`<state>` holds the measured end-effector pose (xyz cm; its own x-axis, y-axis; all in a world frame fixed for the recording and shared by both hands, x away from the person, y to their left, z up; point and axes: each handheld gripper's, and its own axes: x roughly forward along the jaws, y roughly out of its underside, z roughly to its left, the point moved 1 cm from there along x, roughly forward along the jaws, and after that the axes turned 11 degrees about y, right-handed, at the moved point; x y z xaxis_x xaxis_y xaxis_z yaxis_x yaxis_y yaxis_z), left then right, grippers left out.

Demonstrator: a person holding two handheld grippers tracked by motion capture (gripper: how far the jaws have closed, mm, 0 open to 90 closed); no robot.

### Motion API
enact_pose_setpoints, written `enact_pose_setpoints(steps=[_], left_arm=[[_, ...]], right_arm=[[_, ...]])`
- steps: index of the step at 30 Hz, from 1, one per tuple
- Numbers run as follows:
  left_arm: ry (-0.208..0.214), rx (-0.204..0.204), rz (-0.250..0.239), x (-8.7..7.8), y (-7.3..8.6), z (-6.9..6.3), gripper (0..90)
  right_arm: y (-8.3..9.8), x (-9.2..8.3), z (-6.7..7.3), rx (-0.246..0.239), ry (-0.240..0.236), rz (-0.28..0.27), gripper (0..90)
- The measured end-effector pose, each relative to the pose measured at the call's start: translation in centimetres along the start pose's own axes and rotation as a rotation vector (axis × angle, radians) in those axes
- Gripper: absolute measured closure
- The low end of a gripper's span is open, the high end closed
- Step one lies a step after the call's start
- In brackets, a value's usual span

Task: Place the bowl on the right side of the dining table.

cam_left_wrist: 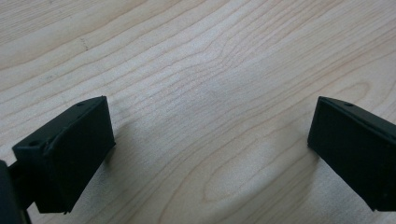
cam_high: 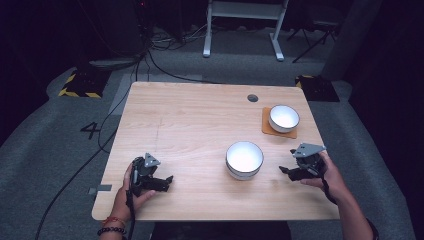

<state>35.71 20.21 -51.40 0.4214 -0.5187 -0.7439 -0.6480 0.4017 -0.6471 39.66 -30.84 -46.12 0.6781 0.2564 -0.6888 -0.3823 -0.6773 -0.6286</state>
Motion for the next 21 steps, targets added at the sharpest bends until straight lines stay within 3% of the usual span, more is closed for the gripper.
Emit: enact_pose_setpoints(steps=[14,17,18,21], left_arm=[[0.000,0.002,0.001,0.0,0.0,0.0,0.5],[0.000,0.000,0.000,0.0,0.0,0.0,0.5],[0.000,0.000,0.000,0.0,0.0,0.0,0.5],[0.000,0.000,0.000,0.0,0.0,0.0,0.5]], right_arm=[[2.1,0.1,0.7,0.026,-0.006,0.013,21.1],[2.6,-0.1,0.7,0.042,-0.009,0.011,21.0],[2.8,-0.1,0.9,0.069,-0.004,0.012,21.0],[3.4,-0.1,0.7,0.072,-0.014,0.007,20.9]])
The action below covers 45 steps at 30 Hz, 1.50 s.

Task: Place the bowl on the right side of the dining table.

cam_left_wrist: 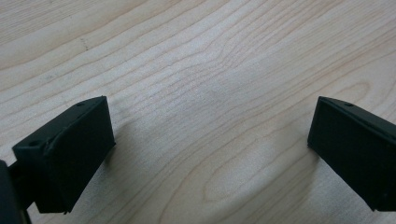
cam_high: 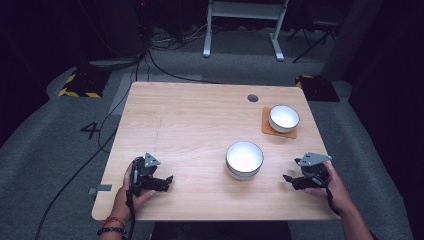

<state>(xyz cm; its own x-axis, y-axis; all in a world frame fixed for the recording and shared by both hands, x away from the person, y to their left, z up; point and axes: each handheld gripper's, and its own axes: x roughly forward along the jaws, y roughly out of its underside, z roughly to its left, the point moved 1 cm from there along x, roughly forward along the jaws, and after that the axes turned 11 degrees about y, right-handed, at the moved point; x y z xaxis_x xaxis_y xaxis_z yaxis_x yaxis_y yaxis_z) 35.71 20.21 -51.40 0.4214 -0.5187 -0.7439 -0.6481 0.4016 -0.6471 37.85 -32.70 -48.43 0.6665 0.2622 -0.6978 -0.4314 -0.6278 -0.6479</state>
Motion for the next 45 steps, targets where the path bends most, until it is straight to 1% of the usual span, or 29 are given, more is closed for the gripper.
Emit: enact_pose_setpoints(steps=[1,2,3,4,6,7,10,11,12,17,21,22,23,29,32,33,35,37,42,43,45], left_arm=[[0.000,0.000,0.000,0.0,0.0,0.0,0.5],[0.000,0.000,0.000,0.0,0.0,0.0,0.5],[0.000,0.000,0.000,0.0,0.0,0.0,0.5],[0.000,0.000,0.000,0.0,0.0,0.0,0.5],[0.000,0.000,0.000,0.0,0.0,0.0,0.5],[0.000,0.000,0.000,0.0,0.0,0.0,0.5],[0.000,0.000,0.000,0.0,0.0,0.0,0.5],[0.000,0.000,0.000,0.0,0.0,0.0,0.5],[0.000,0.000,0.000,0.0,0.0,0.0,0.5],[0.000,0.000,0.000,0.0,0.0,0.0,0.5],[0.000,0.000,0.000,0.0,0.0,0.0,0.5],[0.000,0.000,0.000,0.0,0.0,0.0,0.5],[0.000,0.000,0.000,0.0,0.0,0.0,0.5],[0.000,0.000,0.000,0.0,0.0,0.0,0.5],[0.000,0.000,0.000,0.0,0.0,0.0,0.5],[0.000,0.000,0.000,0.0,0.0,0.0,0.5],[0.000,0.000,0.000,0.0,0.0,0.0,0.5],[0.001,0.000,0.000,0.0,0.0,0.0,0.5],[0.000,0.000,-0.001,0.0,0.0,0.0,0.4],[0.002,0.000,0.000,0.0,0.0,0.0,0.5],[0.001,0.000,-0.001,0.0,0.0,0.0,0.5]], right_arm=[[0.2,0.0,-0.1,0.006,0.007,0.000,20.8],[0.4,0.0,-0.2,0.000,0.001,-0.003,20.8],[0.6,-0.1,-0.2,0.004,-0.007,-0.004,20.7],[0.8,-0.1,-0.2,0.022,0.003,-0.005,20.4],[1.1,-0.2,-0.4,0.022,0.000,-0.009,20.4],[1.3,-0.3,-0.4,0.037,-0.011,-0.015,20.2],[1.8,-0.3,-0.7,0.047,-0.024,-0.034,20.0],[1.9,-0.4,-0.6,0.061,-0.028,-0.034,20.0],[2.0,-0.4,-0.7,0.056,-0.034,-0.039,19.8],[2.7,-0.2,-0.6,0.067,-0.035,-0.025,19.6],[3.2,-0.2,-0.5,0.091,-0.046,-0.039,19.2],[3.4,-0.3,-0.6,0.087,-0.048,-0.038,19.3],[3.5,-0.3,-0.6,0.103,-0.052,-0.041,19.2],[4.5,-0.3,-1.0,0.146,-0.067,-0.043,18.3],[4.8,-0.4,-1.0,0.182,-0.062,-0.059,18.5],[5.0,-0.4,-1.1,0.179,-0.056,-0.065,18.4],[5.1,-0.4,-1.1,0.189,-0.047,-0.070,18.2],[5.1,-0.4,-1.0,0.196,-0.045,-0.069,18.0],[5.1,-0.4,-1.0,0.196,-0.044,-0.070,18.0],[5.1,-0.4,-1.0,0.189,-0.044,-0.071,18.0],[5.1,-0.4,-1.0,0.195,-0.044,-0.070,18.1]])
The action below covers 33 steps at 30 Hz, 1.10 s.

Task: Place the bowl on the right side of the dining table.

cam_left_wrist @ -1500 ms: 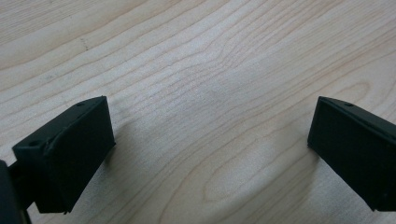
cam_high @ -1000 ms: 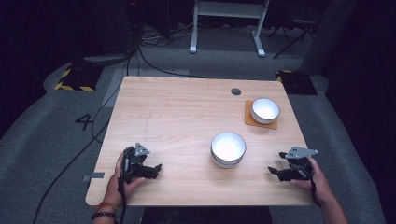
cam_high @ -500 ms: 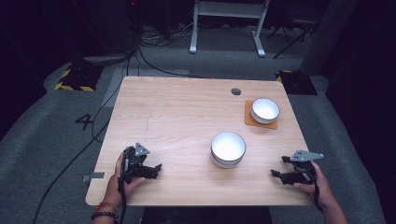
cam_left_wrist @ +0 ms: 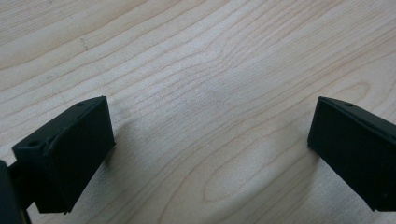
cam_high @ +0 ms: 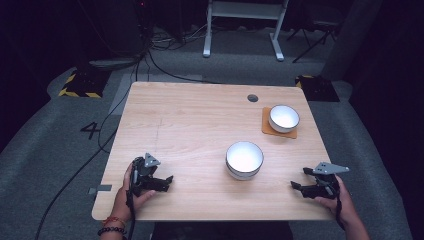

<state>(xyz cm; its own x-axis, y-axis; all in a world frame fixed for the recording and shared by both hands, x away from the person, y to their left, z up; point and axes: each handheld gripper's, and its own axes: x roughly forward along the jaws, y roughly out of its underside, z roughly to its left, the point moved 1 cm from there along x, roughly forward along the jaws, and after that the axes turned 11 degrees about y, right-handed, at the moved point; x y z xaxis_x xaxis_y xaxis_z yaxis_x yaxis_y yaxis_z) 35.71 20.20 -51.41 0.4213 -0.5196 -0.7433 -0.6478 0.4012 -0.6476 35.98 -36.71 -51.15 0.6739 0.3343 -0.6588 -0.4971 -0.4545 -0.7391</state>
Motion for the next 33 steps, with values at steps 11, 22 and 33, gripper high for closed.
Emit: enact_pose_setpoints(steps=[11,22,33], left_arm=[[-0.009,-0.001,-0.003,-0.07,0.02,-0.03,0.5],[-0.006,0.005,-0.003,-0.05,0.01,0.03,0.5],[0.006,-0.004,-0.001,-0.01,0.02,-0.04,0.4]], right_arm=[[0.03,-0.02,-0.07,-0.009,-0.010,-0.002,18.5],[0.03,-0.02,-0.08,-0.010,-0.010,-0.002,18.5],[0.04,-0.03,-0.04,-0.008,-0.008,-0.006,18.7]])
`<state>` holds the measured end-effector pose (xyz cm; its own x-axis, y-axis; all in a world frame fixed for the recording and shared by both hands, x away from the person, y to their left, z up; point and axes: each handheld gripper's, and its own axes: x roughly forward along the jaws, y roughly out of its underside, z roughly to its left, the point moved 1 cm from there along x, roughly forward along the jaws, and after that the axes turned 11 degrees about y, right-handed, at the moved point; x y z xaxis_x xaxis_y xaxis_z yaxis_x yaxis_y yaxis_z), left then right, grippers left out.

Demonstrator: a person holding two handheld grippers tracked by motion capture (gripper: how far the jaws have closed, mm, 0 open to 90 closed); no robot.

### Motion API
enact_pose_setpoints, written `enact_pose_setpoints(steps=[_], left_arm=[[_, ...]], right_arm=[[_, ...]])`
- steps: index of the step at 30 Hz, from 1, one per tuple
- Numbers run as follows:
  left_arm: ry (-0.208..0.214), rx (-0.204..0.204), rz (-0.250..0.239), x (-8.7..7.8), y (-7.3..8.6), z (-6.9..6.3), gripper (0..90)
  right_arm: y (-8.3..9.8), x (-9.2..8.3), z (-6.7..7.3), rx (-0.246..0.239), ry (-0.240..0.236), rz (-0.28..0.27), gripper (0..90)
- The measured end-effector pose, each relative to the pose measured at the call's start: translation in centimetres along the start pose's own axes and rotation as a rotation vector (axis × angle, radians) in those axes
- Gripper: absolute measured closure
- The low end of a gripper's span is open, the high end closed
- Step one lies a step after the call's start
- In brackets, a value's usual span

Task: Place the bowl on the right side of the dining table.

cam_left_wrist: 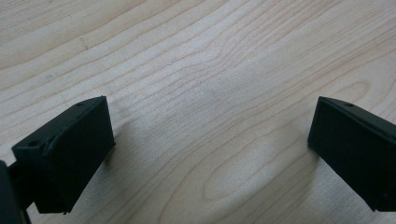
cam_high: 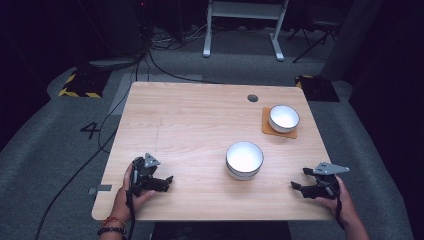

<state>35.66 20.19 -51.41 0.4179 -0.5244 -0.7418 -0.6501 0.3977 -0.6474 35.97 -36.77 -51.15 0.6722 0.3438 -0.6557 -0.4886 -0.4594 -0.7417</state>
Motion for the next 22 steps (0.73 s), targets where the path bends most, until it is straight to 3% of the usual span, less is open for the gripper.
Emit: enact_pose_setpoints(steps=[22], left_arm=[[0.007,0.006,0.003,0.06,-0.06,0.10,0.1]], right_arm=[[0.01,-0.02,-0.08,-0.008,-0.005,0.002,18.9]])
